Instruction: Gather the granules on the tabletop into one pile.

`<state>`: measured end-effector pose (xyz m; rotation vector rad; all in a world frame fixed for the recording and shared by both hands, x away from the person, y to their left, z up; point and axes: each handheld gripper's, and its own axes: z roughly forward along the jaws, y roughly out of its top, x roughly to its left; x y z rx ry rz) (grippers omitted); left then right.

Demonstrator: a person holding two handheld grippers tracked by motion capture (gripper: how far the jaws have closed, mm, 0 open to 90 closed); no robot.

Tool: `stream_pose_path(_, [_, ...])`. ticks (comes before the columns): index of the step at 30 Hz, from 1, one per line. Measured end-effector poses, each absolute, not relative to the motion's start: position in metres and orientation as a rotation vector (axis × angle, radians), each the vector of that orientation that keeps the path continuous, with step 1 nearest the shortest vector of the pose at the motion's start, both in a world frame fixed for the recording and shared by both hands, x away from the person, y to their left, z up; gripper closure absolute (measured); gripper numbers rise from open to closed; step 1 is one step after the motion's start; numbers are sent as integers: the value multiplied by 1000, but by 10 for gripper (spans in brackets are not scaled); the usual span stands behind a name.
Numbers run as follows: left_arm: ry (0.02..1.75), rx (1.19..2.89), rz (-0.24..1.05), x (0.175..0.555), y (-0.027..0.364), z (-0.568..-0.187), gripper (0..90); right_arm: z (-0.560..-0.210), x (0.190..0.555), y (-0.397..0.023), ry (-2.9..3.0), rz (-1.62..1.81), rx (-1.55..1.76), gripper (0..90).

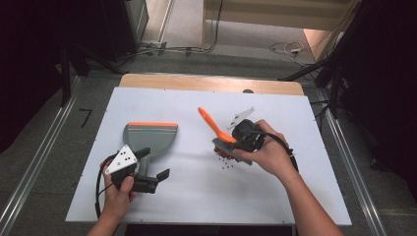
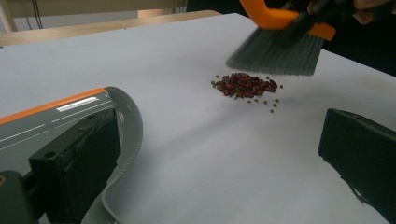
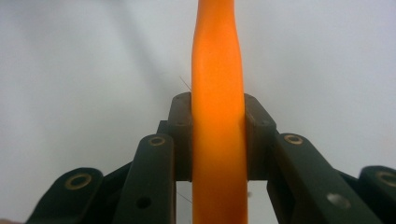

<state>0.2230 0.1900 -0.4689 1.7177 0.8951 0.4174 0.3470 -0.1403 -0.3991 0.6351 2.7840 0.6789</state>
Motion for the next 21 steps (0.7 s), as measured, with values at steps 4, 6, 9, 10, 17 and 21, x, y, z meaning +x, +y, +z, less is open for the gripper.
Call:
stream_pose_path(4, [894,1722,419,222,189,-468,0,-416,336,-125,2943,633,515,685])
stream_pose_path(6, [892,1722,420,222,188,-468,0,-427,335,-119,2998,624,497,685])
stream_pose_path(9, [892,1724,419,222,189,-469,0,-437,344,-120,3001,643,516,685])
stream_pose_path(10, [894,1724,419,222,189,-469,0,-439,351,-123,2991,654,524,685])
stream_pose_path(17, [901,1718,420,223,193,-469,0,-435,366,-134,2922,654,582,685])
stream_pose_path(21, [898,1718,420,223,192,-469,0,-424,371,-145,2909,784,619,685])
